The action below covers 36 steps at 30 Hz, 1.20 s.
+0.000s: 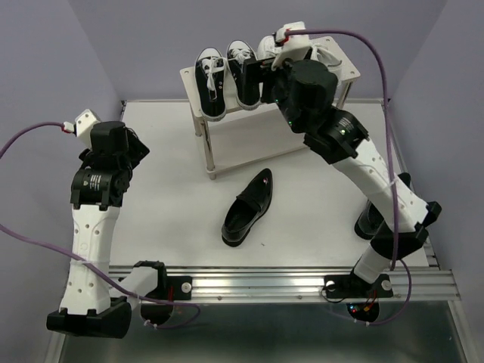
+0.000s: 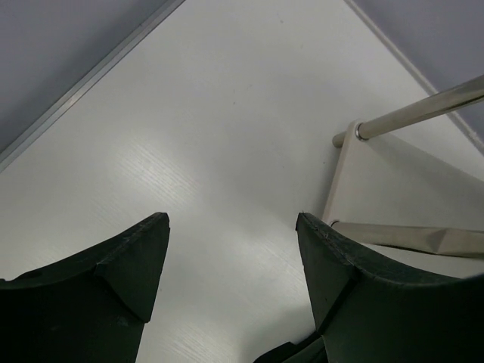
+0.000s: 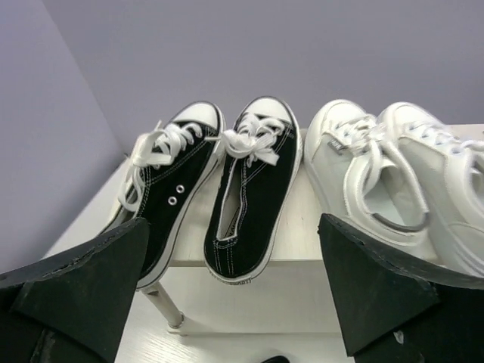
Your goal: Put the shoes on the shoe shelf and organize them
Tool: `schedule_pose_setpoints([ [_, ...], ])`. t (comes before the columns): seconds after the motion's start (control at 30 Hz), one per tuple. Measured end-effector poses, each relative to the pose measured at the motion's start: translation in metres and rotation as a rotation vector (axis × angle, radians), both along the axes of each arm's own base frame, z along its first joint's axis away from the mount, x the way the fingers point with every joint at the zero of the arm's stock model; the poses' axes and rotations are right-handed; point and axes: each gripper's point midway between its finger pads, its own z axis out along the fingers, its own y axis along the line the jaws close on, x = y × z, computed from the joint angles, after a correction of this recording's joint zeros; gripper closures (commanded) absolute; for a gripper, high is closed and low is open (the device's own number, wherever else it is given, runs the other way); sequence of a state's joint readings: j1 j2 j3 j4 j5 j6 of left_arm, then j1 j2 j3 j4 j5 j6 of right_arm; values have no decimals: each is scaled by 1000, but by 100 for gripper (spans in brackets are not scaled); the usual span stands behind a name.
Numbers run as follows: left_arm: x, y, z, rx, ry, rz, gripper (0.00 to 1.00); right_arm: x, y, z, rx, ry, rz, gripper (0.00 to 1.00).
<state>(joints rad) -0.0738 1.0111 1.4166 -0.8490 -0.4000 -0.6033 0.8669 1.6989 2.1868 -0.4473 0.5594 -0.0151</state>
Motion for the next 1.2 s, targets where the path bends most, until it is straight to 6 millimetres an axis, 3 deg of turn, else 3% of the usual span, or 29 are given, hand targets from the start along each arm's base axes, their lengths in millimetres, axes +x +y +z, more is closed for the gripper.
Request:
schedule_pose_setpoints([
  [0.17, -1, -2, -42, 1, 106, -13, 20, -40, -45, 48, 127, -54, 0, 0],
  [0.2, -2, -2, -47, 1, 117, -18, 20, -53, -62, 57, 161, -65, -9, 0],
  [0.27, -3, -4, -57, 1, 133, -33, 20, -69, -86, 59, 194, -62, -34, 0],
  [0.37, -7, -9, -70, -9, 146, -65, 21, -86, -109, 40, 215, -10, -60, 0],
  [0.47, -13, -15, -84, -28, 162, -99, 22, -99, -120, -1, 210, 103, -68, 0],
  [0.6, -22, -21, -100, -51, 179, -123, 23, -109, -114, -77, 182, 295, -64, 0],
  [0.77, -33, -35, -117, -104, 177, -161, 23, -127, -101, -221, 72, 632, -89, 0],
  [0.93, -48, -51, -137, -155, 185, -206, 23, -157, -95, -319, 56, 880, -95, 0],
  [1.03, -51, -53, -141, -163, 190, -214, 24, -172, -82, -351, 116, 982, -57, 0],
  [1.2, -49, -55, -140, -170, 186, -221, 24, -167, -52, -358, 226, 1023, -1, 0],
])
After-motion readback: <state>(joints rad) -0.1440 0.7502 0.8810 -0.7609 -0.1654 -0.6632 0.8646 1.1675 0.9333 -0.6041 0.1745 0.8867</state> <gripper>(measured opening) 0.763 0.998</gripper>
